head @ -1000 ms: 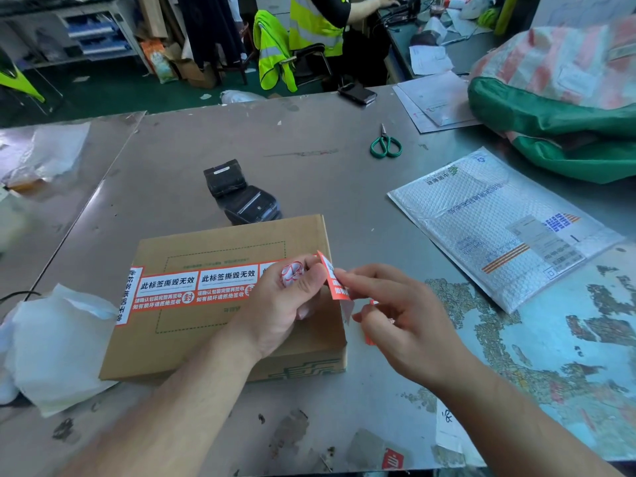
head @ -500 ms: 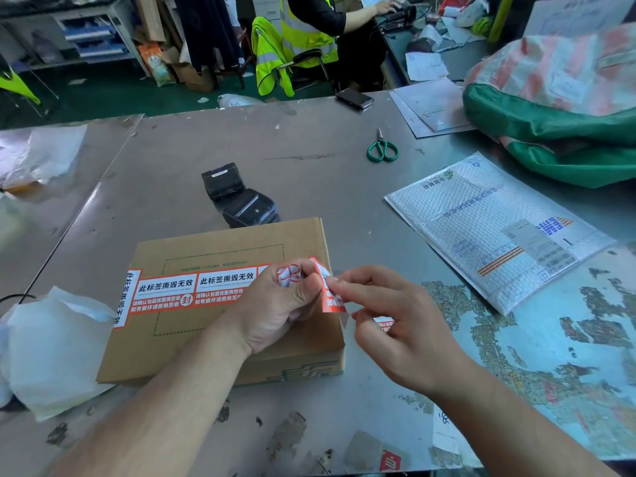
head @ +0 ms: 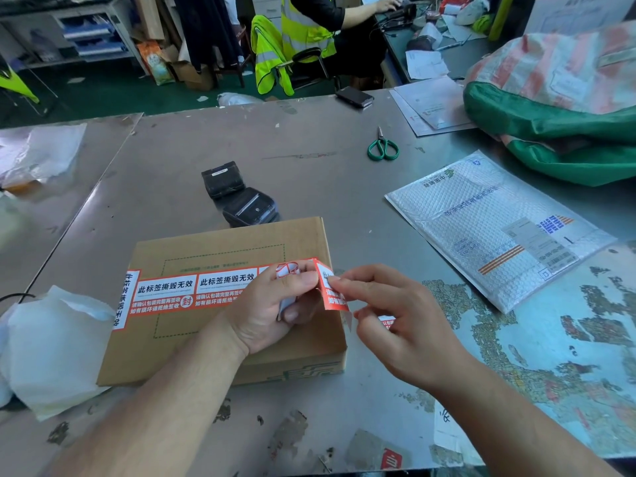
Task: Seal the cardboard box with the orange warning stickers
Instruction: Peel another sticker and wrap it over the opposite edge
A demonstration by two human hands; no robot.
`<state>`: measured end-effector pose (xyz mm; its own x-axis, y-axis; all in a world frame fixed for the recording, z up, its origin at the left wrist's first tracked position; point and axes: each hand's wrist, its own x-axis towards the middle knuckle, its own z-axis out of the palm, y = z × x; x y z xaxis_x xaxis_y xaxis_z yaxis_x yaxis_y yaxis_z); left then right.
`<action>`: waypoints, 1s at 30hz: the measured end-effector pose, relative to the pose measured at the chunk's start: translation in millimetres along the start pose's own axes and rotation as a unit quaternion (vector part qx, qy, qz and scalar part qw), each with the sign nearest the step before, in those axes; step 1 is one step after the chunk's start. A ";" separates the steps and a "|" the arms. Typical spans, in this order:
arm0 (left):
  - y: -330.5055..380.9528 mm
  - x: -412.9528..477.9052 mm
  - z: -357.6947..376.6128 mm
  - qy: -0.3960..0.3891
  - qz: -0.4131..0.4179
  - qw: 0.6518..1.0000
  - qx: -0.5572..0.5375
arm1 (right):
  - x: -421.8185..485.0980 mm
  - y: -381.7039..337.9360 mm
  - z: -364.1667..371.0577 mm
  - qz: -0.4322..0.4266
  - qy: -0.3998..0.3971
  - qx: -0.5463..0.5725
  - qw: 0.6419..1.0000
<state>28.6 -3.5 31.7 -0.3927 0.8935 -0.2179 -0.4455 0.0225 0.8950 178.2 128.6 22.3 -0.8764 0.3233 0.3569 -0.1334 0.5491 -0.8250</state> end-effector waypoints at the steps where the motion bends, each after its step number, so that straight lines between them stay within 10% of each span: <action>1: 0.4 0.4 0.2 -0.002 -0.002 1.000 -0.001 | 0.3 -0.2 -0.2 -0.001 -0.001 -0.001 1.000; 30: -2.8 6.0 -1.9 0.023 0.018 1.000 0.003 | 3.9 -1.7 -4.8 -0.014 -0.016 -0.083 0.996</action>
<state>25.9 0.9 27.1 -0.4455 0.8718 -0.2037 -0.4258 -0.0062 0.9048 177.2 132.6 27.2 -0.8882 0.2819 0.3629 -0.0830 0.6784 -0.7300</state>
